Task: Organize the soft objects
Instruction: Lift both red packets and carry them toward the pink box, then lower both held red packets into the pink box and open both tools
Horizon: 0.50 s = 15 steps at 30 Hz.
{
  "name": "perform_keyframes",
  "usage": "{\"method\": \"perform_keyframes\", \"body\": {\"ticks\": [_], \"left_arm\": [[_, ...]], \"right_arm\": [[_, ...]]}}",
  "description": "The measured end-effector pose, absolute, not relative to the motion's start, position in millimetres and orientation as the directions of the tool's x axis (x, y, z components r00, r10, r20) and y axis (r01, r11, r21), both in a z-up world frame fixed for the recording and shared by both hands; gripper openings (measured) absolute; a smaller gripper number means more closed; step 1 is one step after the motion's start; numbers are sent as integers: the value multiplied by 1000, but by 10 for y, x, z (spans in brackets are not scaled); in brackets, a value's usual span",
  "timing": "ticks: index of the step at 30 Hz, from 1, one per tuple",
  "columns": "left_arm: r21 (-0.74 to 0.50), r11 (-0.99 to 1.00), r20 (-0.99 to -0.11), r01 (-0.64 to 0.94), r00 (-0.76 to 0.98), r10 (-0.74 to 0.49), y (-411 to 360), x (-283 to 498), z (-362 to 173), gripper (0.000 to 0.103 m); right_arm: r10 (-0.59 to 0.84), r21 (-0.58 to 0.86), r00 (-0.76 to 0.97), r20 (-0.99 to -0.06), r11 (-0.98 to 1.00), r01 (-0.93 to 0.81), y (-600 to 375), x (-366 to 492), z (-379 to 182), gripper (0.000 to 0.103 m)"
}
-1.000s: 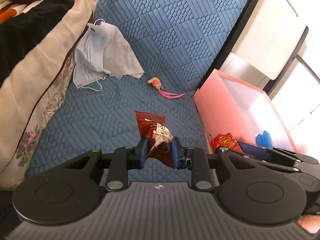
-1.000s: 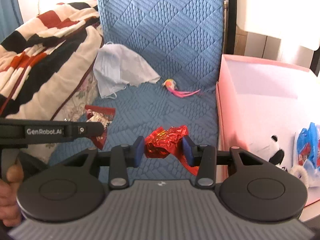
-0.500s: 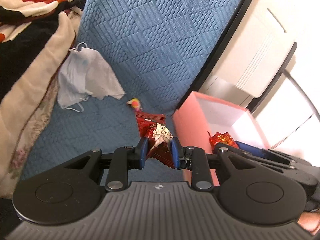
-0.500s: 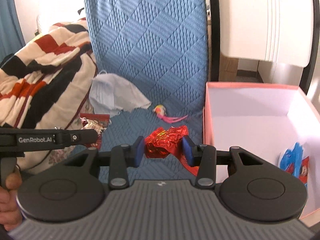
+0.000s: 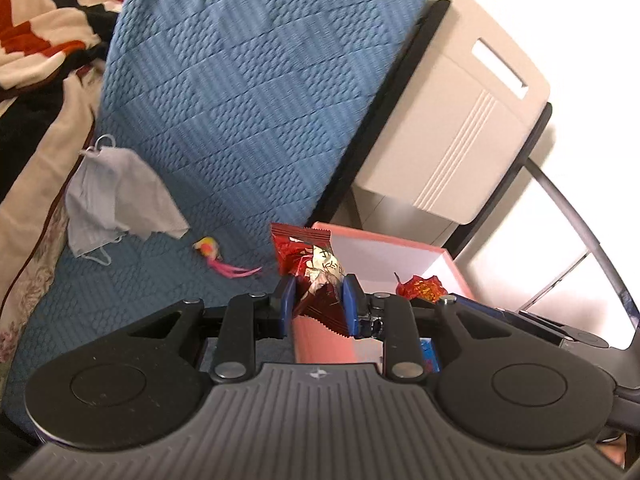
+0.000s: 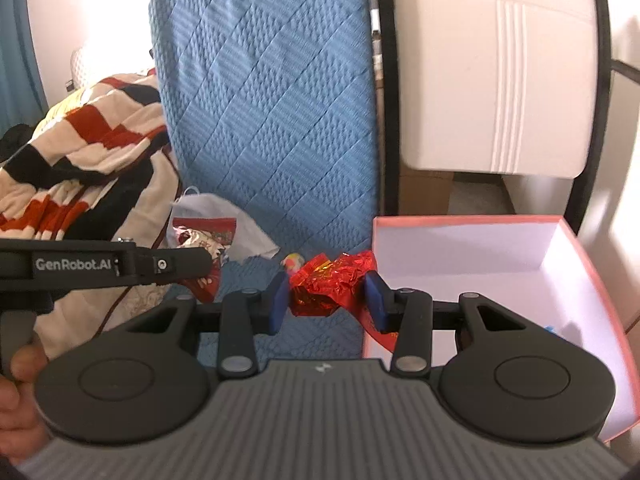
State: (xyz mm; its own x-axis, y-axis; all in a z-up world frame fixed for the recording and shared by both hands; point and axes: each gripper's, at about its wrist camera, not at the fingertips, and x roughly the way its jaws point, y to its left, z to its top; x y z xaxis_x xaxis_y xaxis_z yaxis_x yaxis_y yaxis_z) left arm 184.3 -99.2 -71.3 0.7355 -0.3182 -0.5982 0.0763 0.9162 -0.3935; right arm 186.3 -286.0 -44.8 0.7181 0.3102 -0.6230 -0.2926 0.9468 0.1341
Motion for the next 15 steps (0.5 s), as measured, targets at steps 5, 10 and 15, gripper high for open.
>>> {"method": "perform_keyframes", "body": {"ticks": [5, 10, 15], "left_arm": [[-406, 910, -586, 87, 739, -332, -1205, 1835, -621, 30], [-412, 904, -584, 113, 729, -357, -1445, 1834, -598, 30], [-415, 901, -601, 128, 705, -377, -1676, 1872, -722, 30]], "right_arm": [[295, 123, 732, -614, 952, -280, -3090, 1853, -318, 44], [277, 120, 736, -617, 958, -260, -3326, 1846, -267, 44], [254, 116, 723, -642, 965, -236, -3541, 1878, -370, 44]]}}
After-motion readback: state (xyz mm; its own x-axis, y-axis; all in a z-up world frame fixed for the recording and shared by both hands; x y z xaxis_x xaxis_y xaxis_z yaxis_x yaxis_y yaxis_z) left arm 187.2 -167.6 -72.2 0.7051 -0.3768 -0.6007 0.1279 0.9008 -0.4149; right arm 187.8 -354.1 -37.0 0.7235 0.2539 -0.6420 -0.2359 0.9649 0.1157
